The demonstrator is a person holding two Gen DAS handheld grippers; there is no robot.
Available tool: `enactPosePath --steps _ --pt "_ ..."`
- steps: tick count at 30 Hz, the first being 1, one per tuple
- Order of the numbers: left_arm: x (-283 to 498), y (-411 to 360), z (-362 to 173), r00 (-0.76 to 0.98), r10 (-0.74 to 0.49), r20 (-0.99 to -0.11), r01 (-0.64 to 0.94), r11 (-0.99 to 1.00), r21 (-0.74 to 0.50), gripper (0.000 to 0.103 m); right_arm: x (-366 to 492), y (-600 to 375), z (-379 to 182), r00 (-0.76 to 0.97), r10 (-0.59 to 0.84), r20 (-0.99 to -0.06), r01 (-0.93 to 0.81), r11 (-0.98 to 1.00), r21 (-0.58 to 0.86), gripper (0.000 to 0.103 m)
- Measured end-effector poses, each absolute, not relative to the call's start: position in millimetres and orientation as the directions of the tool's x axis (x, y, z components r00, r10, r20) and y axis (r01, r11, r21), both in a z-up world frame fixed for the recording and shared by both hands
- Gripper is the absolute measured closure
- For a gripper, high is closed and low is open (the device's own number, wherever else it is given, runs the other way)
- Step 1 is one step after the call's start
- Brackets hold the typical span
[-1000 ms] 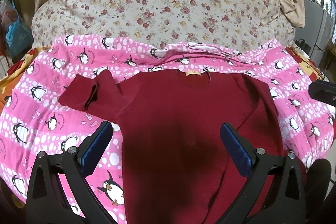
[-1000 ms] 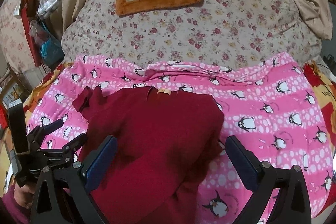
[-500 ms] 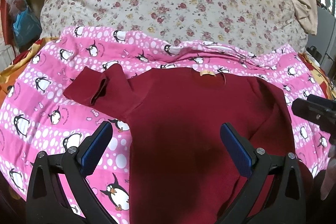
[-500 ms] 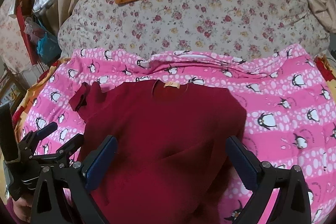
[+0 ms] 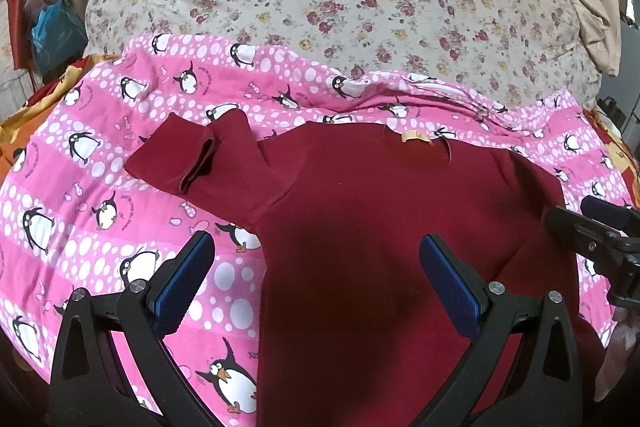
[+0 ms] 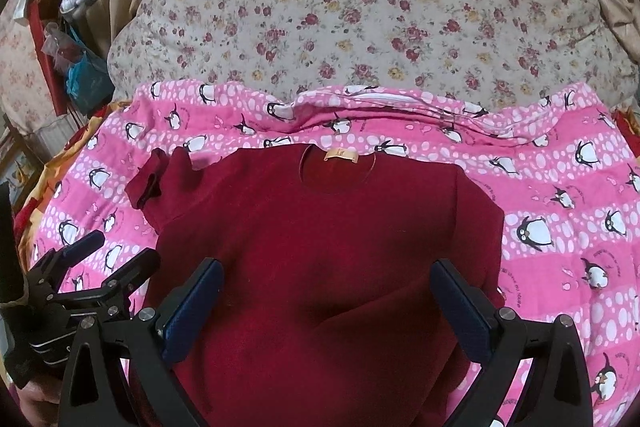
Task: Fold small clothes
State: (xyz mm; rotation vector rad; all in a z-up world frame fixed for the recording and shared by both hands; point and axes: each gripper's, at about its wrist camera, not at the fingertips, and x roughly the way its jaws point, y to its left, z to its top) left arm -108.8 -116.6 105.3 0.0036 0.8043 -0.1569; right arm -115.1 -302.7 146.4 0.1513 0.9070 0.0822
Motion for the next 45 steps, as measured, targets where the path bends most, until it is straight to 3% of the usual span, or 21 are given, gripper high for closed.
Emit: enactPosePath --steps 45 --pt "-97 -101 93 0.672 -0.103 -0.733 0.084 0.994 -0.063 0.001 -98 -291 122 0.577 0.107 -0.81 0.03 0.988 0.152 0.001"
